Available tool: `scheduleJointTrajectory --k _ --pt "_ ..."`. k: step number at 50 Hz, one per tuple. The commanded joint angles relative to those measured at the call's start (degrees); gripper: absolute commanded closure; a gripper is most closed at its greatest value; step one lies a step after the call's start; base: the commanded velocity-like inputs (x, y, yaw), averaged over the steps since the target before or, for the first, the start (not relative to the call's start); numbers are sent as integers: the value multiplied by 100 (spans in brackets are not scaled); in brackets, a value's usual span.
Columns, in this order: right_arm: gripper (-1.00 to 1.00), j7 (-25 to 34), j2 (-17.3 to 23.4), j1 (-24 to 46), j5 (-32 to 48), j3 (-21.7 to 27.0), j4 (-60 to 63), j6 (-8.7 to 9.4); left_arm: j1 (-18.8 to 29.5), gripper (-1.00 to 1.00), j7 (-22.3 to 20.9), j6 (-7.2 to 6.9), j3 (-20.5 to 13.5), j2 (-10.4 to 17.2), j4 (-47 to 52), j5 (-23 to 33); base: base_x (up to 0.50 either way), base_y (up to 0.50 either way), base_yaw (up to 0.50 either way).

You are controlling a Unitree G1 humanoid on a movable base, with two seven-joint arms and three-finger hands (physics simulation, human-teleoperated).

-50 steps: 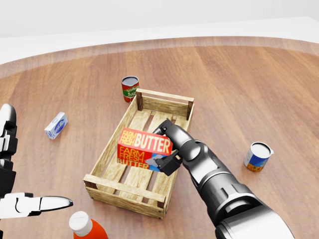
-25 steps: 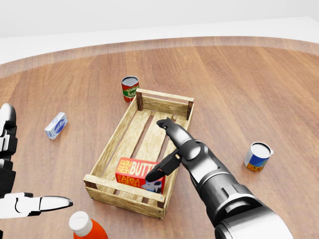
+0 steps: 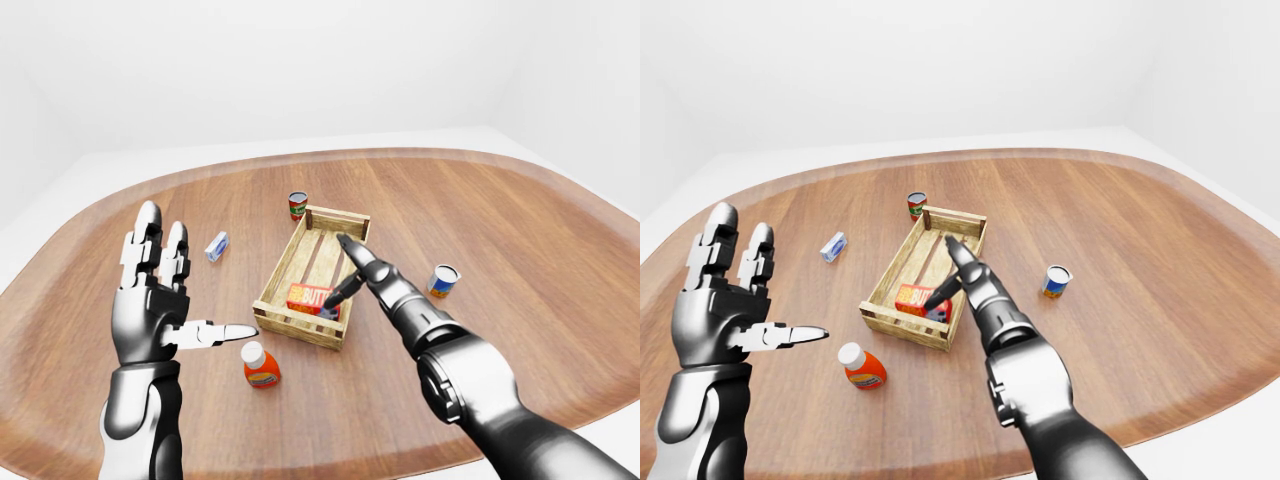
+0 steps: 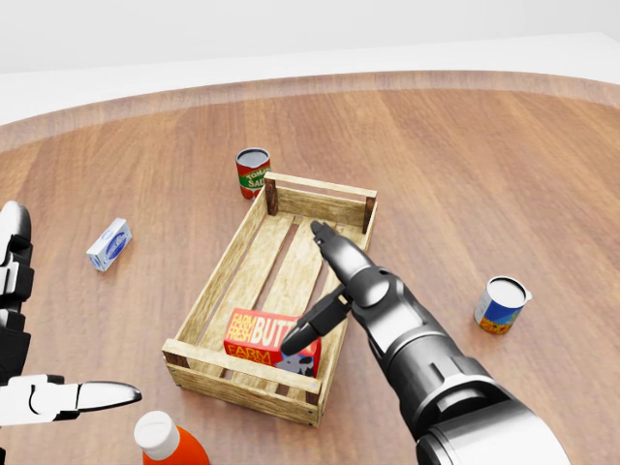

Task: Pick up the butter and put it in the tray.

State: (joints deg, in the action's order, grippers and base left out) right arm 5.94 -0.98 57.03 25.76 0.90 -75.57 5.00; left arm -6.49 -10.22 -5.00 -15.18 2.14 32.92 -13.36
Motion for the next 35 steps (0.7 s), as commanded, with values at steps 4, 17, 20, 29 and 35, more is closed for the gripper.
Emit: scheduleJointTrajectory --k 4,17,20,29,35 --pt "-100 163 19 255 17 -128 361 0 24 -100 10 0 -14 13 -7 -7 0 0 0" --pt "-100 2113 54 -862 775 -806 5324 0 -18 -100 4 0 20 -1 8 24 0 0 0" --pt "-100 2570 39 -1107 1193 -914 6205 0 -28 -100 -5 0 9 -7 38 20 0 0 0" --pt "-100 3406 -130 -1955 2977 -1473 9046 0 -18 -100 -12 0 -11 -4 41 2 0 0 0" --pt "-100 3406 -534 -2460 4228 -1583 10116 0 -16 -100 -30 0 -10 -4 14 8 0 0 0"
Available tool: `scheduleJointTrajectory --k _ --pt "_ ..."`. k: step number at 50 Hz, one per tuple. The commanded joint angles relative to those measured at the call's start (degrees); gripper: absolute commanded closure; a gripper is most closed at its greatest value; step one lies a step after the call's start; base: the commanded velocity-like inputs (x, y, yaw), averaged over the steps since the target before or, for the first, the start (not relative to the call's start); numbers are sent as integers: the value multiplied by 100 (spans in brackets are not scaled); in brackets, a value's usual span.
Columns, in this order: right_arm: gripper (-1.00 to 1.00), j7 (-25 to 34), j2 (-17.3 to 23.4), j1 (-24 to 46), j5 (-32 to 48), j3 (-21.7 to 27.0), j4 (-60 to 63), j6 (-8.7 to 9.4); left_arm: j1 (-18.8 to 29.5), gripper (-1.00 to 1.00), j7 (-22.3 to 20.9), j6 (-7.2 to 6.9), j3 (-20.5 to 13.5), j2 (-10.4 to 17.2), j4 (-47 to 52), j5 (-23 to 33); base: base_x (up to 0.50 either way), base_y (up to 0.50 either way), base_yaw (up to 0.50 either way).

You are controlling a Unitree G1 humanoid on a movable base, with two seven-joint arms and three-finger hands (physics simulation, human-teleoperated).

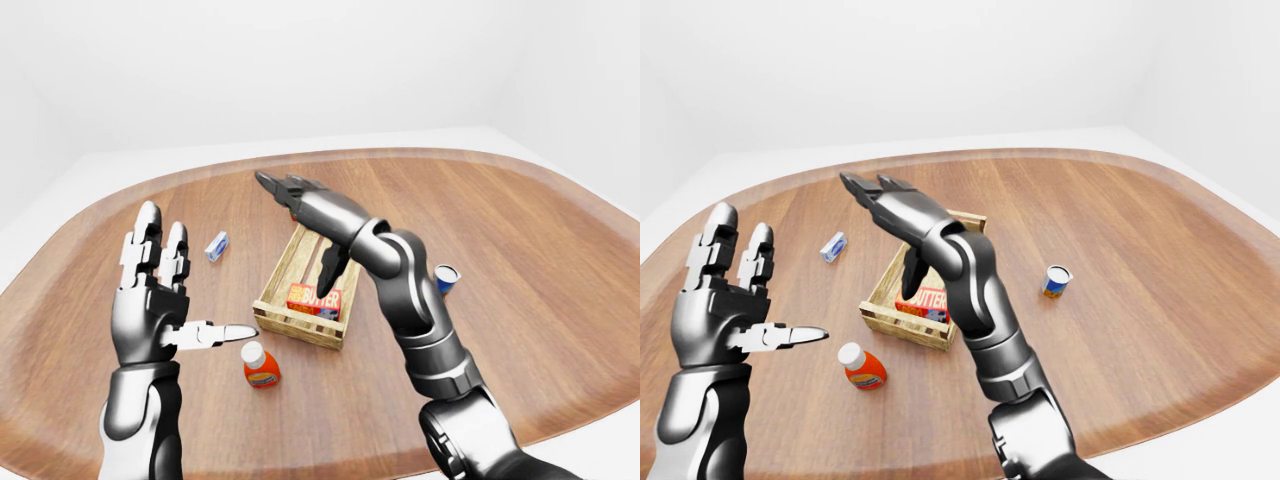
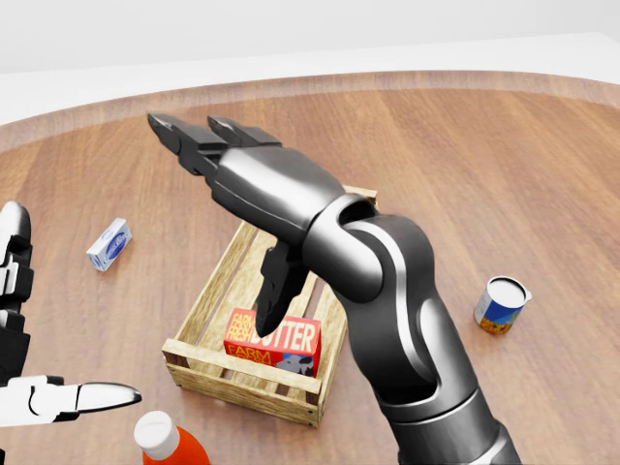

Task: Pick up the butter and put it in the tray.

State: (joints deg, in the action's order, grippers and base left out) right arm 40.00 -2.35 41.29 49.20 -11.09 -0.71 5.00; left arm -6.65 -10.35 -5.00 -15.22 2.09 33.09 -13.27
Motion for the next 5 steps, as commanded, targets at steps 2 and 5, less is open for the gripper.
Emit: scheduleJointTrajectory --k 2,5 --pt "-100 0 -590 -1116 2343 -464 3020 0 -1 -100 -18 0 -4 -2 -18 1 0 0 0" --pt "-100 0 -903 -1414 2869 -489 3480 0 -11 -100 -24 0 0 -6 -39 7 0 0 0"
